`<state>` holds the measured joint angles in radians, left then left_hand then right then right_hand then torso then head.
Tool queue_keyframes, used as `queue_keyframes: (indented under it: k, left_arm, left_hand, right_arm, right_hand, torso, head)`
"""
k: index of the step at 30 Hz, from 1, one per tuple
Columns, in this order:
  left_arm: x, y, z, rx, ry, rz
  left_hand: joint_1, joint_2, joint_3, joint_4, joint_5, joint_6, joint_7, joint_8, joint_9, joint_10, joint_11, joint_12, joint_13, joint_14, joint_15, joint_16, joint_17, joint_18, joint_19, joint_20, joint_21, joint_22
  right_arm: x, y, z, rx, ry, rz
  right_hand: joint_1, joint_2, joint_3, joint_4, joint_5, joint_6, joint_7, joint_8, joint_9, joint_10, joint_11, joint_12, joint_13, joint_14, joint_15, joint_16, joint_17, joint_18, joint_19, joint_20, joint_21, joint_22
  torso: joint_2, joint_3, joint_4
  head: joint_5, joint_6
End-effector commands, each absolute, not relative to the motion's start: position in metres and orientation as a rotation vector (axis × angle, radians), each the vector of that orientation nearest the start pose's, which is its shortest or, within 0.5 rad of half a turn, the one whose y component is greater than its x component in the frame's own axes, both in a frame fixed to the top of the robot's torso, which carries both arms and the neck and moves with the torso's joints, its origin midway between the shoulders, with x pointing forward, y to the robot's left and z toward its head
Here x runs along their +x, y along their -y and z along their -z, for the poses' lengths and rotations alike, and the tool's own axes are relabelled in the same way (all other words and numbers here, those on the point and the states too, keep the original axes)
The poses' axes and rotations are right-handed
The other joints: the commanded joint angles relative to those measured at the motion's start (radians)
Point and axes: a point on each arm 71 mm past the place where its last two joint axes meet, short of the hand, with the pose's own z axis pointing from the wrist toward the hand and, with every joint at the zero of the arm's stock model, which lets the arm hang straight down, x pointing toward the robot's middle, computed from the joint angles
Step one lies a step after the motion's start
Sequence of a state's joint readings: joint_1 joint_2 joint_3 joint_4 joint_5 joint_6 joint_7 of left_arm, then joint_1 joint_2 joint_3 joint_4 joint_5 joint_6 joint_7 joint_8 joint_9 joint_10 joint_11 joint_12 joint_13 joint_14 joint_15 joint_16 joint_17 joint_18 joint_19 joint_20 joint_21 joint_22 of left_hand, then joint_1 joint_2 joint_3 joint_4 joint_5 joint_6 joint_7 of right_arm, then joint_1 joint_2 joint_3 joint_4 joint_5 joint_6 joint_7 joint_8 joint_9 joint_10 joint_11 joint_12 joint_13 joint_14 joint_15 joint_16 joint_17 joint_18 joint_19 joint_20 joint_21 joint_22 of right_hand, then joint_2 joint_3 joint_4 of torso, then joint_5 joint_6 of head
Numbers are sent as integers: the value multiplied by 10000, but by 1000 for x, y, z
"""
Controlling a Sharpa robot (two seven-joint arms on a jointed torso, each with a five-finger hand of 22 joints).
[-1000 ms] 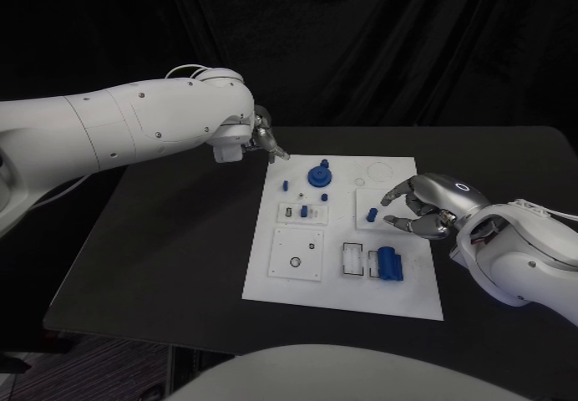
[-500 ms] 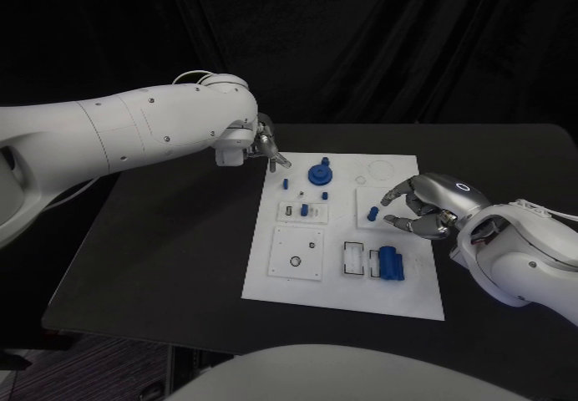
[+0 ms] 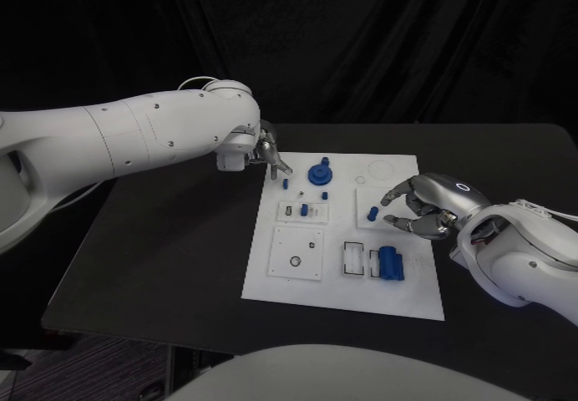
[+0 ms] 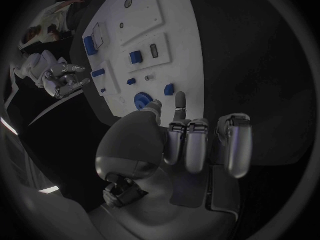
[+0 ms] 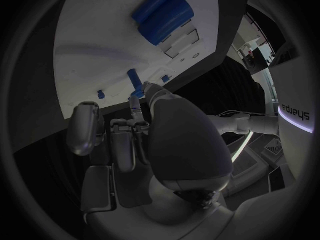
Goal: Assemble the parts on the task board
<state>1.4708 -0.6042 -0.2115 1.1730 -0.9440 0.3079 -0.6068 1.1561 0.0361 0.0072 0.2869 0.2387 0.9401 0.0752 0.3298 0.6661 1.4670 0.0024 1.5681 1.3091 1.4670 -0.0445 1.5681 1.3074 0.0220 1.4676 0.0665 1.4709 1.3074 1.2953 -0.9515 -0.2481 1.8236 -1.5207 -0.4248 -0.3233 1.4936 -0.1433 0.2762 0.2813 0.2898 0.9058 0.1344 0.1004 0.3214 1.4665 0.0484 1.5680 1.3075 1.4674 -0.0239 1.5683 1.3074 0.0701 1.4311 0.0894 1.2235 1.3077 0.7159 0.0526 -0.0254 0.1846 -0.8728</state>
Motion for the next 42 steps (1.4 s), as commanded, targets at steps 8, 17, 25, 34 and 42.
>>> queue_keyframes:
  k: [8,17,25,34,42]
  left_arm:
    - [556,-208,169,-1462,-24076,1578]
    - [555,-205,173,-1412,-24140,1655]
    - [554,-201,175,-1317,-24156,1824]
    - [554,-199,177,-1297,-24122,1972]
    - [553,-198,180,-1288,-24181,1997]
  left_hand:
    - [187,65,63,-62,611,135,15,-291,-184,1038,50,27,2617,1038,45,27,2633,197,20,59,-340,2044]
    - [396,41,233,-96,1091,195,9,-438,-271,1038,44,27,2617,1038,43,27,2633,254,-115,59,-583,1948]
    - [456,16,310,-98,1157,152,33,-477,-265,1038,66,27,2617,1038,58,27,2633,354,-366,69,-986,1775]
    - [500,10,389,-101,1190,97,54,-501,-245,1038,87,27,2617,1038,76,27,2633,405,-496,83,-1247,1660]
    - [516,20,432,-102,1181,75,62,-510,-233,1038,96,27,2617,1038,86,27,2633,424,-542,92,-1357,1609]
  right_arm:
    - [414,180,189,-1700,-16896,-6104]
    - [414,181,190,-1695,-16923,-6079]
    - [413,181,190,-1696,-16938,-6072]
    - [414,180,190,-1699,-16986,-6034]
    - [413,181,190,-1711,-17049,-5992]
  right_hand:
    - [-91,12,60,-1,90,94,-11,-30,-17,1043,24,28,2633,1032,47,19,2627,81,-39,-13,4,1580]
    - [-91,12,60,-1,90,94,-11,-30,-17,1043,24,28,2633,1032,47,19,2627,81,-39,-13,4,1580]
    - [-91,12,60,-1,90,94,-11,-30,-17,1043,24,28,2633,1032,47,19,2627,81,-39,-13,4,1580]
    - [-91,12,60,-1,90,94,-11,-30,-17,1043,24,28,2633,1032,47,19,2627,81,-39,-13,4,1580]
    - [-95,18,79,-5,121,114,-15,-30,-28,1043,21,28,2633,1032,44,18,2626,82,-38,-16,-3,1580]
  torso:
    - [0,4,-3]
    - [0,2,-2]
    - [7,-1,3]
    - [2,3,-2]
    - [2,3,-6]
  head:
    - [0,2]
    - [-57,2]
    - [-63,2]
    - [-71,2]
    - [-74,2]
